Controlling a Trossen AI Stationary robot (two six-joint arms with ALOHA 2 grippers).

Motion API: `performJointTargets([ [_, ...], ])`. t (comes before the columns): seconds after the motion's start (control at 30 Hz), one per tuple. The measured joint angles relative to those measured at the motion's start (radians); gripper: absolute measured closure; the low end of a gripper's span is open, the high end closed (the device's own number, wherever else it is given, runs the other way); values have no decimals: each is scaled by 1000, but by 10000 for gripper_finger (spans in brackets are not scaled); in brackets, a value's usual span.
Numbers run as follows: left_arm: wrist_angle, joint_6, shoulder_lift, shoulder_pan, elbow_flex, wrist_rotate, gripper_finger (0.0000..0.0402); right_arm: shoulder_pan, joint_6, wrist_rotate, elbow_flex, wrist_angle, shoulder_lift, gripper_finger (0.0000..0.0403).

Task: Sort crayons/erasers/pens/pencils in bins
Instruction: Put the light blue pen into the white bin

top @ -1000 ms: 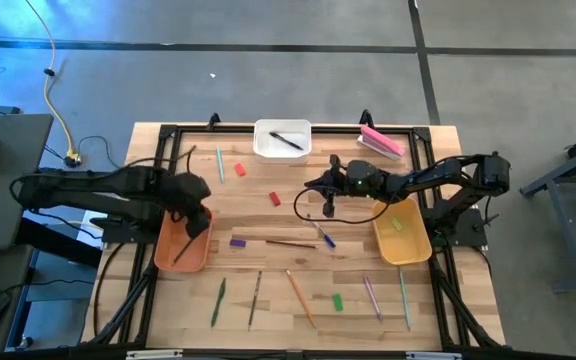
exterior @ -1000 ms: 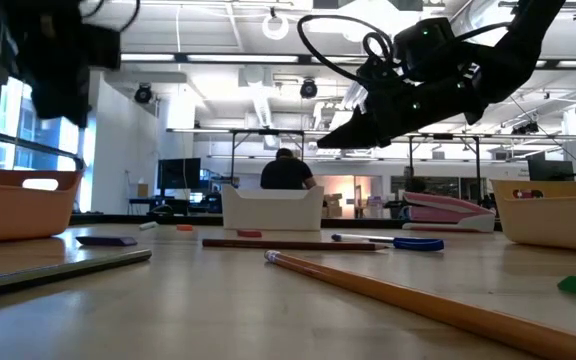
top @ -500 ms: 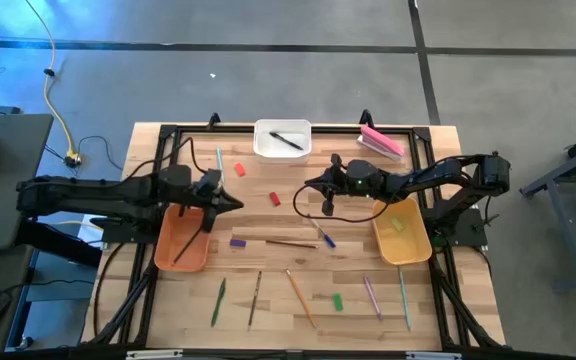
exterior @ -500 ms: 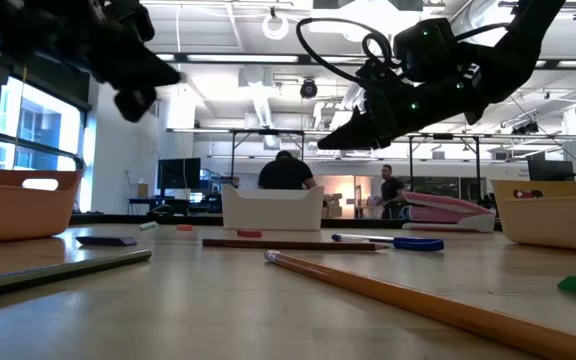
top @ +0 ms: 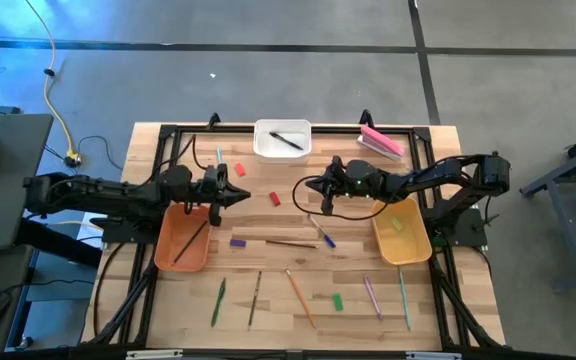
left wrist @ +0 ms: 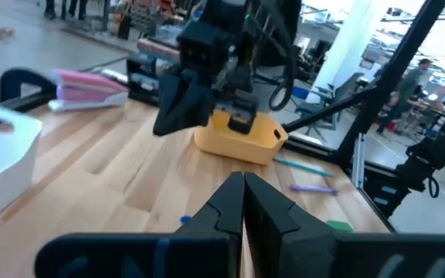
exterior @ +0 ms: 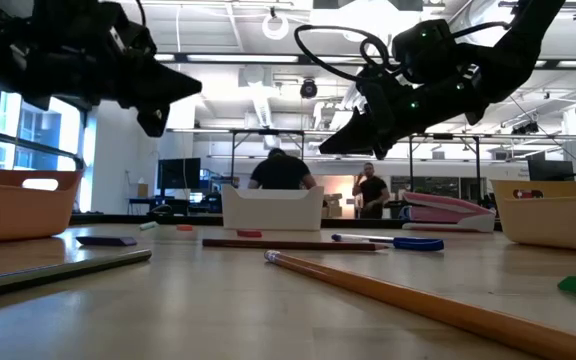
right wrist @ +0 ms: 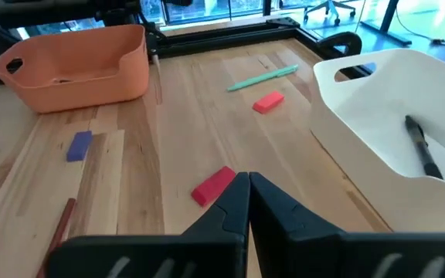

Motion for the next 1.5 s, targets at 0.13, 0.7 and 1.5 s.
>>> performJointTargets([
  [0.13,-56,-102,10,54,21,-26,402,18,-12,56,0,-9,0,403],
  [0.7,-1215,-162,144,238,497,-393,382,-24,-51,45,0,-129,0,403],
  [1.5,-1250,-320,463,409,545,-419,245,-25,-84,44,0,-151,0,403],
])
